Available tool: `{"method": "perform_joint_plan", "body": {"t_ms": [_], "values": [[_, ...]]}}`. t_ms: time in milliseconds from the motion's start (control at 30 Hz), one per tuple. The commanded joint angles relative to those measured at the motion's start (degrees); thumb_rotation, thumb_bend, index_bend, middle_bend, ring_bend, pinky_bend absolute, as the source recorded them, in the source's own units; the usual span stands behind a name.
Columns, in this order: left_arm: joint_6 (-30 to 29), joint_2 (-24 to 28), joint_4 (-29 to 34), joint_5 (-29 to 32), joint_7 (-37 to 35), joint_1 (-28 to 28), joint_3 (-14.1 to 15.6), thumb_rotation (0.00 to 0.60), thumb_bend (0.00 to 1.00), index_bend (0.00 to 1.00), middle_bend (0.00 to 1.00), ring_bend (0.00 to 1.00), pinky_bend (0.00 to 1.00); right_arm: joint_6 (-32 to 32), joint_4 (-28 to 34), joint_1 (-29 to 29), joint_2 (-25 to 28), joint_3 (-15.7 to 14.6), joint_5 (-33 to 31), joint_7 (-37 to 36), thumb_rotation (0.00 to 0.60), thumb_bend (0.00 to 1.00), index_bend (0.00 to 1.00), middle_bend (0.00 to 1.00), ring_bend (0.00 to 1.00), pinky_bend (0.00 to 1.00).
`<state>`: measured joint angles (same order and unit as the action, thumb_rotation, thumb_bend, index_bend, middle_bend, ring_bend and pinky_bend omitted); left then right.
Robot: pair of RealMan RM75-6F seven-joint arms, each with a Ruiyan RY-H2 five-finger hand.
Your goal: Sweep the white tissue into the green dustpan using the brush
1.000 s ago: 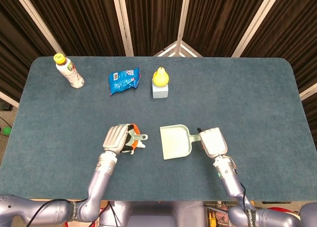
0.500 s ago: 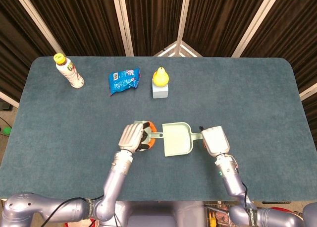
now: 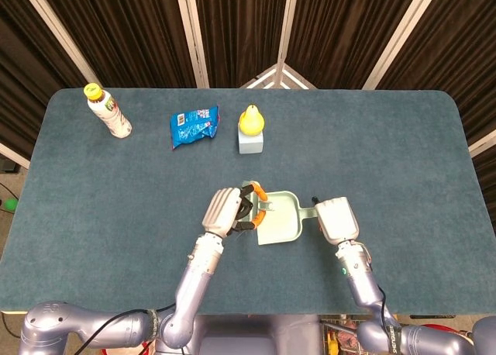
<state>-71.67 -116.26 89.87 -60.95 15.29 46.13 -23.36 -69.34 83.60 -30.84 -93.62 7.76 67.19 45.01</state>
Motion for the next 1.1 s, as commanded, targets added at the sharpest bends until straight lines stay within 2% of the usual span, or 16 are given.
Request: {"method": "perform_joint_plan", "body": {"t_ms": [33,300,433,600,833,1100], "values": [[-0.53,2.27,1.39,-2.24,-0.93,-0.9,0.45,0.6,0.64,0.76,1.0,1.0,1.0,-0.09,0.05,0.06,0.06,-0.04,-0.03,-0.1,0.6,0.47,0.61,0.84,0.84,0.81],[-0.78,9.42,5.69,-4.63,-2.0,-3.41,0.42,0.6,0.64,0.76,1.0,1.0,1.0,-0.23,0.27,0.02,0.1,-0.3,0.07,0.22,0.6,0.47,0.61,0.84,0.84,0.81],[-0.37,12.97,6.1,-4.67,0.56,-4.62,2.29,0.6,0.64,0.76,1.0,1.0,1.0,-0.31,0.32,-0.06,-0.04,-0.22,-0.22,0.66,0.6,0.47,0.61,0.84,0.84,0.81],[0.77,15.04,5.78,-3.01,1.28,-5.95,4.35,0.6,0.64,0.76,1.0,1.0,1.0,-0.62,0.51,-0.12,-0.57,-0.29,-0.43,1.49,0.6,0.47,0.61,0.84,0.84,0.81],[2.14,15.14,3.59,-1.88,2.32,-6.47,6.74,0.6,0.65,0.77,1.0,1.0,1.0,-0.46,0.18,-0.35,-1.1,-0.22,-0.59,1.45,0.6,0.47,0.61,0.84,0.84,0.81],[3.75,9.59,-2.21,-1.2,0.89,-3.8,4.94,0.6,0.65,0.76,1.0,1.0,1.0,-0.27,-0.8,-0.23,-0.81,-0.4,-0.4,0.4,0.6,0.47,0.61,0.84,0.84,0.81]]}}
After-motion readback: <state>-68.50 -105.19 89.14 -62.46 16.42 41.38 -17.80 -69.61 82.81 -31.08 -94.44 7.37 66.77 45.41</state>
